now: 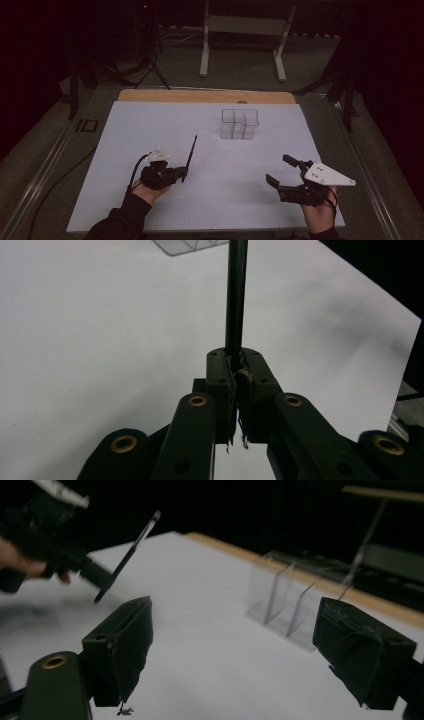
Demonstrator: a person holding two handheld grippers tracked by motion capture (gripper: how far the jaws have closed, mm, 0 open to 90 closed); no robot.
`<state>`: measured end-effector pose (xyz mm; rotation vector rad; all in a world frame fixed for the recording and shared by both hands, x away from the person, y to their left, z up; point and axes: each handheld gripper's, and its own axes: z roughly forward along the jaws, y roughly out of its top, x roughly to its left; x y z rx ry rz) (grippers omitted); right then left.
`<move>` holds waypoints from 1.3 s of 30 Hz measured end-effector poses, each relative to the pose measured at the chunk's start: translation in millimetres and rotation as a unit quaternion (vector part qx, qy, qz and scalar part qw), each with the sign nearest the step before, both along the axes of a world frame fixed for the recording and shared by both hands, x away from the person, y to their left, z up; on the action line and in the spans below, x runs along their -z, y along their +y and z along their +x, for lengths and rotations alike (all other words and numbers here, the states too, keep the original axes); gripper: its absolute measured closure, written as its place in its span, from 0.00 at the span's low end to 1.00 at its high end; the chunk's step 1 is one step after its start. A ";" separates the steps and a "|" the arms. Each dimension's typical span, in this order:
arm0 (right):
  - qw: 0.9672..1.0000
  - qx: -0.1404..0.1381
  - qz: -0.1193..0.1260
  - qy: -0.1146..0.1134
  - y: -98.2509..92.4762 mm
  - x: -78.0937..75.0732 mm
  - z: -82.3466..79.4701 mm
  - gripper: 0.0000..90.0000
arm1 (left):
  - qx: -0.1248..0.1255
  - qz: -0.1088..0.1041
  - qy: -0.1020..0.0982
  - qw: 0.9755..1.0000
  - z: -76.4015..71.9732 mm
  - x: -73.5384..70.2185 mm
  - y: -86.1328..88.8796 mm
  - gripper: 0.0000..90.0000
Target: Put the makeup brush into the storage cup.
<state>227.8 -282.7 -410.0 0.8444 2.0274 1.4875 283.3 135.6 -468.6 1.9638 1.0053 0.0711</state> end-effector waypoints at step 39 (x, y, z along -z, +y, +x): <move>0.997 -0.008 -0.020 0.073 131.8 -51.4 63.0 0.12 | 0.000 0.000 -0.005 1.000 -2.2 6.4 -2.1 0.95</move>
